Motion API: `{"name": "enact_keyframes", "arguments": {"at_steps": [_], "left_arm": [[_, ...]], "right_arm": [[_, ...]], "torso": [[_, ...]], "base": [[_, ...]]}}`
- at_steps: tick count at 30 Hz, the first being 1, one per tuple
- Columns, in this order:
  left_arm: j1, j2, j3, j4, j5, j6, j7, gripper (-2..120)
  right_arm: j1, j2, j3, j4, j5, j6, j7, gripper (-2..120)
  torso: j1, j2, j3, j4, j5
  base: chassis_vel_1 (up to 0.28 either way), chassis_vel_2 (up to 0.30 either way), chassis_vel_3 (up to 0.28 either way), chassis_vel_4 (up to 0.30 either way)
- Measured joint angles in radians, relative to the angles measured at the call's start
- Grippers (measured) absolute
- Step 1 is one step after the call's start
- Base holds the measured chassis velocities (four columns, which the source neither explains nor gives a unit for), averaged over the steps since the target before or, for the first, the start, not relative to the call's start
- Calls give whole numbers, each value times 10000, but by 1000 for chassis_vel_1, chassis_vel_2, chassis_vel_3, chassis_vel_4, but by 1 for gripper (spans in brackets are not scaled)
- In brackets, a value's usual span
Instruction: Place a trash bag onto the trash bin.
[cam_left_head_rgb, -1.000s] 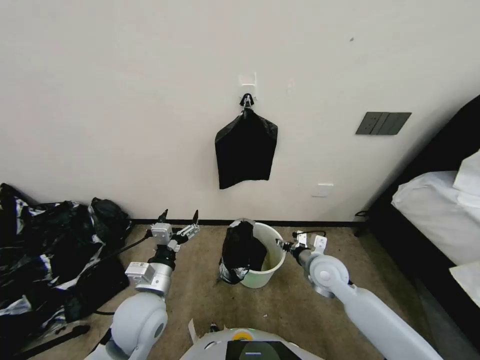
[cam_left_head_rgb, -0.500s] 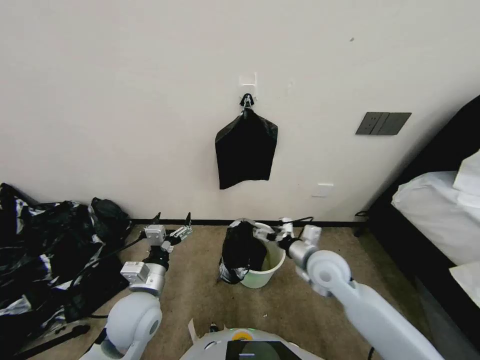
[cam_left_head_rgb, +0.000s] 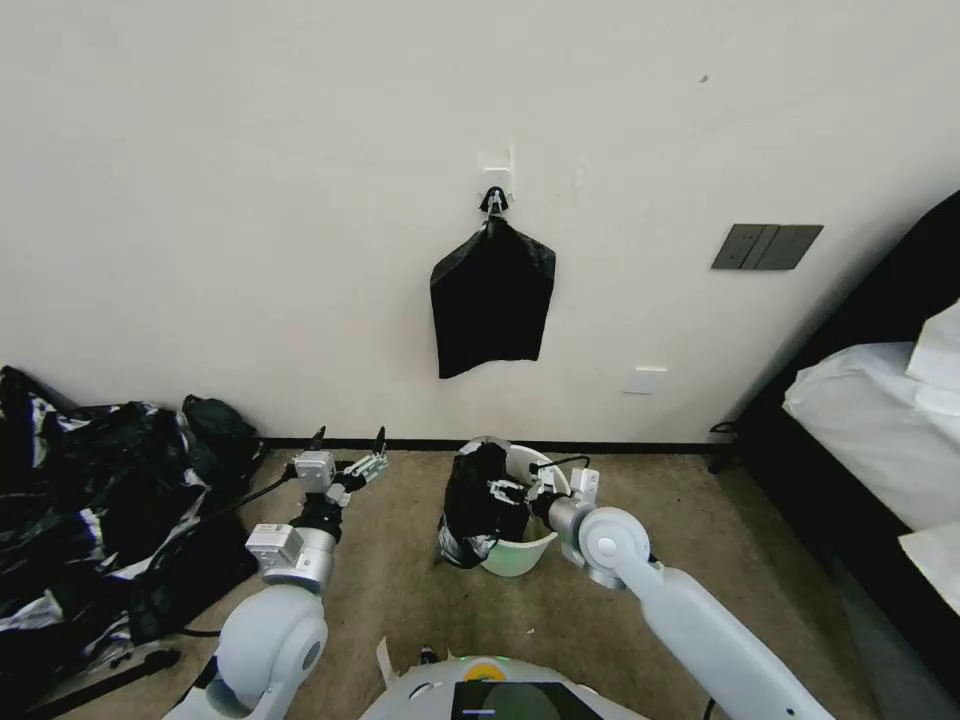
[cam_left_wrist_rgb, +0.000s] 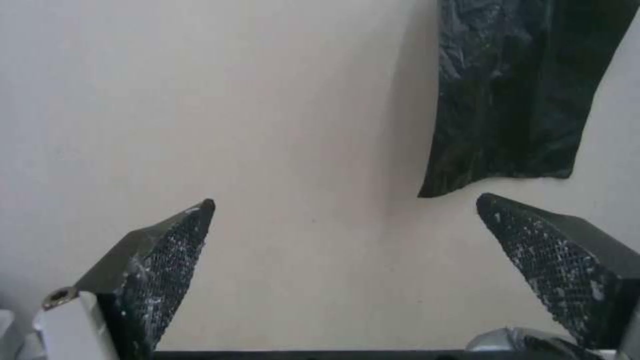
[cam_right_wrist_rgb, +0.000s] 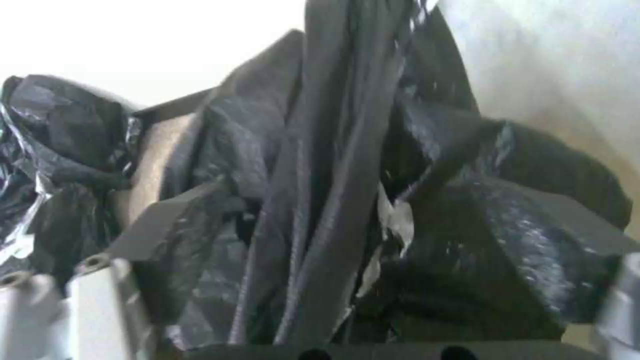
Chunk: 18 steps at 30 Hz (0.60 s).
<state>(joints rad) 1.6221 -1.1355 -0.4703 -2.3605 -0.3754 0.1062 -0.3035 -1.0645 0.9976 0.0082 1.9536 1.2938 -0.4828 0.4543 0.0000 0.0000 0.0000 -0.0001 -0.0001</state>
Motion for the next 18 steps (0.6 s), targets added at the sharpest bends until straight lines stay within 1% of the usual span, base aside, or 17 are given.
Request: {"name": "enact_keyframes", "arguments": {"at_steps": [3, 5, 6, 7, 8, 12, 13, 14, 16, 17, 18], "left_arm": [[-51, 4, 104, 79, 28, -4, 3, 100], [-75, 17, 141, 104, 42, -5, 3, 100], [-99, 27, 180, 123, 61, -6, 4, 100], [-122, 35, 215, 137, 83, -8, 4, 100], [-122, 35, 215, 137, 83, -8, 4, 100], [-177, 56, 298, 157, 150, -17, 4, 100], [-177, 56, 298, 157, 150, -17, 4, 100], [-174, 58, 298, 156, 152, -17, 3, 100], [-158, 64, 305, 159, 160, -22, 3, 100], [-158, 64, 305, 159, 160, -22, 3, 100], [-157, 68, 316, 169, 164, -23, 3, 100]], "right_arm": [[13, 194, -54, -174, 6, 25, -1, 82], [20, 246, -56, -204, 6, 30, -1, 80], [22, 285, -56, -222, 6, 32, -1, 77], [24, 312, -60, -240, 0, 35, -2, 71], [24, 312, -60, -240, 0, 35, -2, 71], [12, 335, -97, -280, -12, 53, 3, 52], [12, 335, -97, -280, -12, 53, 3, 52], [7, 334, -98, -280, -15, 58, 6, 48], [3, 339, -99, -280, -24, 73, 11, 36], [3, 339, -99, -280, -24, 73, 11, 36], [2, 346, -98, -279, -34, 80, 12, 33]], "torso": [[0, 0, 0, 0, 0], [0, 0, 0, 1, 1], [0, 0, 0, 1, 1], [0, 0, 0, 1, 0], [0, 0, 0, 1, 0], [0, 0, 0, 0, 0], [0, 0, 0, 0, 0], [0, 0, 0, 0, 1], [0, 0, 0, 1, 1], [0, 0, 0, 1, 1], [0, 0, 0, 1, 2]], "base": [[0, 0, 0, 0], [0, 0, 0, 0], [0, 0, 0, 0], [0, 0, 0, 0], [0, 0, 0, 0], [0, 0, 0, 0], [0, 0, 0, 0], [0, 0, 0, 0], [0, 0, 0, 0], [0, 0, 0, 0], [0, 0, 0, 0]]}}
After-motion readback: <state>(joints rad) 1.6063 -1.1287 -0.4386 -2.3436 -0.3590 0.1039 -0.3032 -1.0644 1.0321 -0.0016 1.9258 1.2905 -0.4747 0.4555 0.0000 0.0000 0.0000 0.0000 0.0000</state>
